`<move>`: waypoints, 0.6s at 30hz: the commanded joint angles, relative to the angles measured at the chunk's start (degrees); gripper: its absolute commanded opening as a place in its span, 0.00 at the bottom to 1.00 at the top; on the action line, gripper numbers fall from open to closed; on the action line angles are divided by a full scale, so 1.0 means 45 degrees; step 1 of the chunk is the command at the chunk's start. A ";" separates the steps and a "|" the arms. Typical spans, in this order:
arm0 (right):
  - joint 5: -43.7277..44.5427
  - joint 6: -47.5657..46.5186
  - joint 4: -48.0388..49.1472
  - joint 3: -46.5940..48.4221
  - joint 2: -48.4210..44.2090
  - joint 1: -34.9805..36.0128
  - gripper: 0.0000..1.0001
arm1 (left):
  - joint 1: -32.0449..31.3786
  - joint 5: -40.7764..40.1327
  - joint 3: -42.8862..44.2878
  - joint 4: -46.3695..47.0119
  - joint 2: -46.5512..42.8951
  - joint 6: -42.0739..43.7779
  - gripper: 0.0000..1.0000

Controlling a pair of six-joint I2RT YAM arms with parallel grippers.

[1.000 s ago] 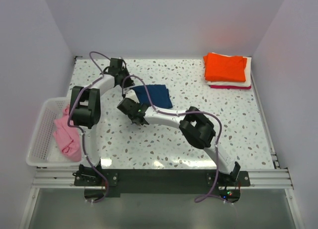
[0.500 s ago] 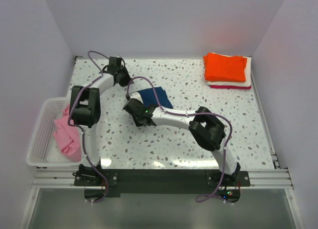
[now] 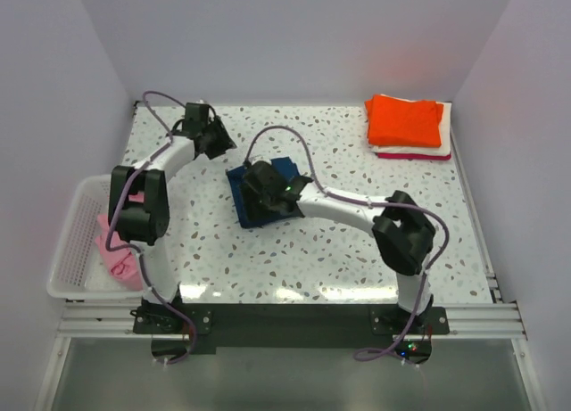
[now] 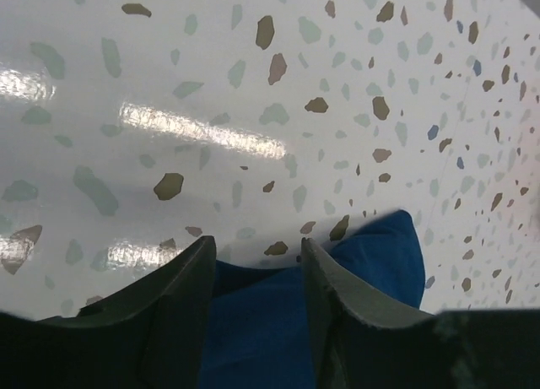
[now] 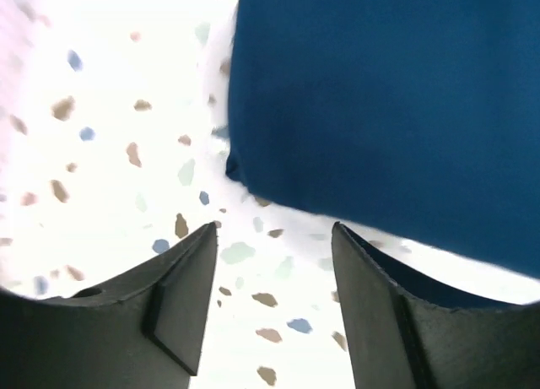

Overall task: Fold and stack the t-shirts
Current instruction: Neatly place the folded tshirt to the corner

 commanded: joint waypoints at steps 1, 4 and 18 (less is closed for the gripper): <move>-0.1522 0.0362 0.0803 -0.0547 -0.2093 -0.2184 0.61 | -0.0342 -0.1430 -0.0275 -0.0073 -0.1730 0.0192 0.46; -0.2710 0.0010 0.0686 -0.0609 -0.2350 -0.3823 0.63 | -0.1083 -0.2523 -0.0802 -0.0249 -0.2358 0.0192 0.41; -0.9628 -0.0850 0.2502 0.1070 0.2121 -0.8168 0.97 | -0.4854 -0.3192 -0.3321 0.0355 -0.2536 -0.0568 0.07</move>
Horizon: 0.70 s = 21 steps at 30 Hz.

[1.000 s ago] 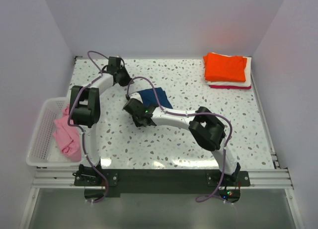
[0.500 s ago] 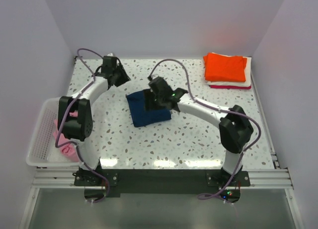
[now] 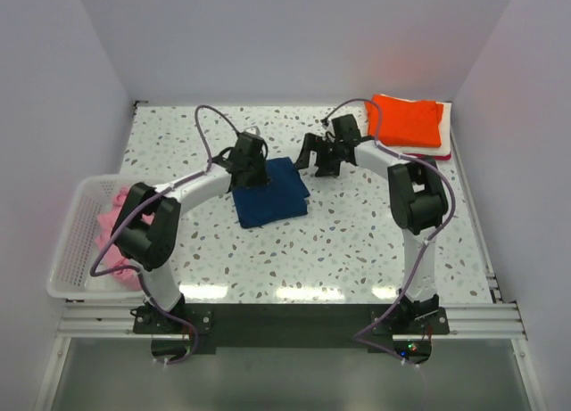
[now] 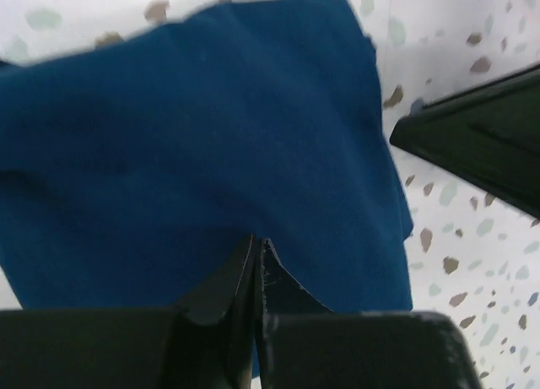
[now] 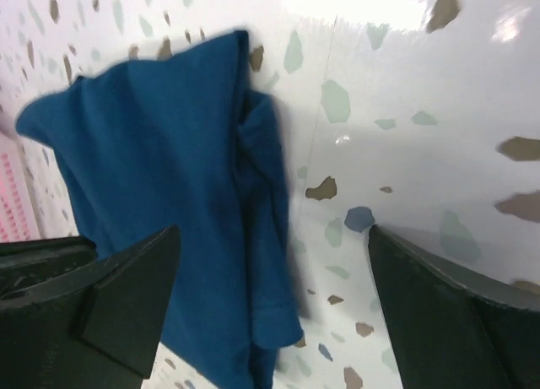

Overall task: Fold and stack the t-shirts
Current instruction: Neatly place the folded tshirt to the corner

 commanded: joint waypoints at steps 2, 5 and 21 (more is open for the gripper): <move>-0.2213 -0.0048 0.0808 0.0702 0.0759 0.0152 0.98 | -0.0484 -0.0569 -0.0939 0.0380 0.0118 -0.0589 0.03; -0.2252 0.0382 0.1336 0.0156 0.0877 0.0211 0.98 | -0.0504 -0.0550 -0.1779 0.0671 -0.0018 -0.0941 0.00; -0.0066 0.2296 0.1630 -0.2014 0.1111 0.2084 0.73 | -0.0524 -0.0219 -0.2660 0.1063 -0.0097 -0.1000 0.00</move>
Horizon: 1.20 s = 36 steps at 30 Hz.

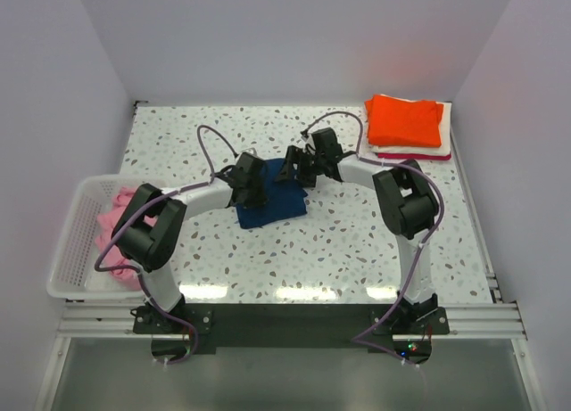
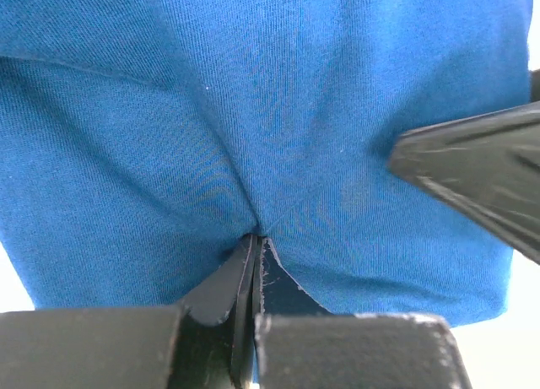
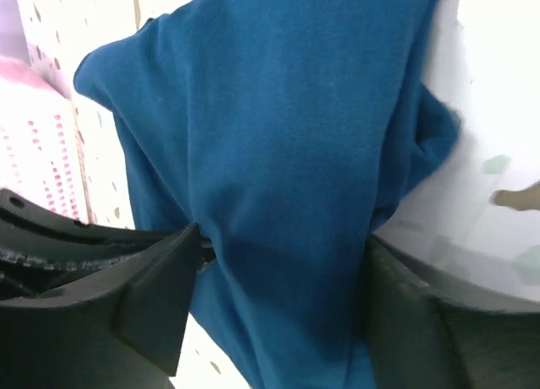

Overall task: Fold and stack the t-shirts
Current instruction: Neatly place the folded tshirt to the corner

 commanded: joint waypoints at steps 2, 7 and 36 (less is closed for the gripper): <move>0.1120 0.0855 -0.1241 -0.0556 0.0796 0.0502 0.59 | 0.0025 0.0015 -0.0207 0.0272 -0.0170 -0.0136 0.00; 0.2563 0.0428 -0.1962 -0.0322 0.0291 0.0502 0.00 | 0.0083 -0.0043 0.0494 -0.0468 -0.0755 0.0118 0.00; 1.2098 -0.9494 -0.6319 0.8660 0.1108 -0.1684 0.00 | 0.0377 -0.0025 -0.0382 -0.3538 -0.5776 0.3379 0.00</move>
